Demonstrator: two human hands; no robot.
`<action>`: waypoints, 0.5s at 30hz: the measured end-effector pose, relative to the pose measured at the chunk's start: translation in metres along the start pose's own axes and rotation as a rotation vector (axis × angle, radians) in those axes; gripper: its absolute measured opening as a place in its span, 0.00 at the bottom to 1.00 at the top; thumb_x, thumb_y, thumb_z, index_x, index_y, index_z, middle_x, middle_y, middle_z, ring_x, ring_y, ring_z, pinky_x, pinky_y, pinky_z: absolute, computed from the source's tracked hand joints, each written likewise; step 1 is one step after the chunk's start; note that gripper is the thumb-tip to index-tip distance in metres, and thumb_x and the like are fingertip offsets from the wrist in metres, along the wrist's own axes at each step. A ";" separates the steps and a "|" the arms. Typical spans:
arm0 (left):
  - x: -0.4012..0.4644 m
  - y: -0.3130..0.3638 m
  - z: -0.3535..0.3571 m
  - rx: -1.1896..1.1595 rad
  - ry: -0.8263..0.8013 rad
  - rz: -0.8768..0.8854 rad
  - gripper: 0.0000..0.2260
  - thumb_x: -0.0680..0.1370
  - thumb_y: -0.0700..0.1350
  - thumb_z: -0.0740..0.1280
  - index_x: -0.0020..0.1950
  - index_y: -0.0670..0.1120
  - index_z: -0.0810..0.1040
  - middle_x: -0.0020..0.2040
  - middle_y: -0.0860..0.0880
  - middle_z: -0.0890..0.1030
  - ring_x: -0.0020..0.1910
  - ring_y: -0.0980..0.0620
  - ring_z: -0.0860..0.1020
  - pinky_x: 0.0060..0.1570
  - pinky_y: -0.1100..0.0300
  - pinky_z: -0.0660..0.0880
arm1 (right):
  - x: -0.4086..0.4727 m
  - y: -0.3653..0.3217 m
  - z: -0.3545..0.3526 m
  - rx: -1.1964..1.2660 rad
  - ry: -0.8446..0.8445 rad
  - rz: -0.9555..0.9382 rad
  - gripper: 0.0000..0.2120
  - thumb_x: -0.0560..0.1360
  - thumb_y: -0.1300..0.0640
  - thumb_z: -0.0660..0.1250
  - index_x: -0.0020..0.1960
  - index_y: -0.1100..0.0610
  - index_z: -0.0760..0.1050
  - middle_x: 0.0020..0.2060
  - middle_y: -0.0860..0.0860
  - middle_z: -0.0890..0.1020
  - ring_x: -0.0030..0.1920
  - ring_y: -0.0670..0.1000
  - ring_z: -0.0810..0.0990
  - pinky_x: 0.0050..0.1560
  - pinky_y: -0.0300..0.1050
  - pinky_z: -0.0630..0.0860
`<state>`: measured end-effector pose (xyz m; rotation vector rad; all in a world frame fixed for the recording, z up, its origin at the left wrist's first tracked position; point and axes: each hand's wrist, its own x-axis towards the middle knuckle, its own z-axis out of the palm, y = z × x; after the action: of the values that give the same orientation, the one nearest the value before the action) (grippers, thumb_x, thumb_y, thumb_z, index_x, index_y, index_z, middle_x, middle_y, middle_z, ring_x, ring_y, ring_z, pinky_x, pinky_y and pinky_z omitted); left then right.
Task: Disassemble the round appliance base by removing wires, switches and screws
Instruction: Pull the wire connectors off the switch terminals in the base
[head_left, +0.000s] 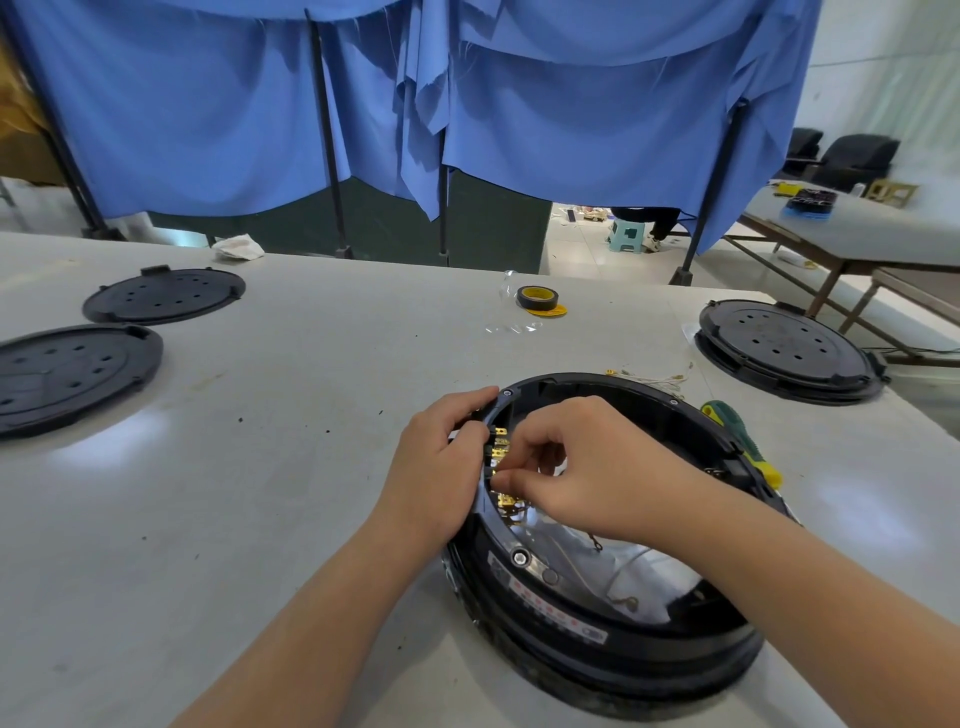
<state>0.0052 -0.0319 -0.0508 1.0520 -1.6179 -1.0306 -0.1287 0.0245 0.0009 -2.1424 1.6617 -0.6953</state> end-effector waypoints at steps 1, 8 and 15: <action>0.000 0.000 0.000 0.000 0.001 0.001 0.19 0.77 0.34 0.59 0.62 0.49 0.79 0.59 0.53 0.80 0.59 0.57 0.76 0.56 0.69 0.70 | 0.000 0.000 0.000 0.001 -0.002 -0.001 0.08 0.70 0.52 0.73 0.33 0.47 0.78 0.31 0.46 0.80 0.35 0.45 0.78 0.42 0.49 0.77; 0.000 0.001 0.000 -0.010 0.005 -0.001 0.19 0.77 0.34 0.59 0.62 0.49 0.79 0.59 0.52 0.80 0.59 0.56 0.76 0.60 0.62 0.72 | 0.000 0.000 0.000 0.024 -0.009 0.001 0.05 0.70 0.54 0.73 0.35 0.51 0.80 0.32 0.48 0.81 0.36 0.47 0.79 0.43 0.52 0.77; 0.000 0.000 0.000 -0.018 -0.002 0.002 0.19 0.77 0.34 0.59 0.62 0.48 0.79 0.59 0.52 0.80 0.58 0.57 0.77 0.55 0.69 0.70 | -0.001 -0.001 0.000 0.011 -0.017 0.033 0.06 0.71 0.53 0.72 0.35 0.51 0.81 0.30 0.47 0.82 0.34 0.44 0.79 0.41 0.46 0.78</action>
<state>0.0051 -0.0319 -0.0505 1.0375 -1.6077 -1.0432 -0.1280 0.0254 0.0011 -2.1024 1.6772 -0.6737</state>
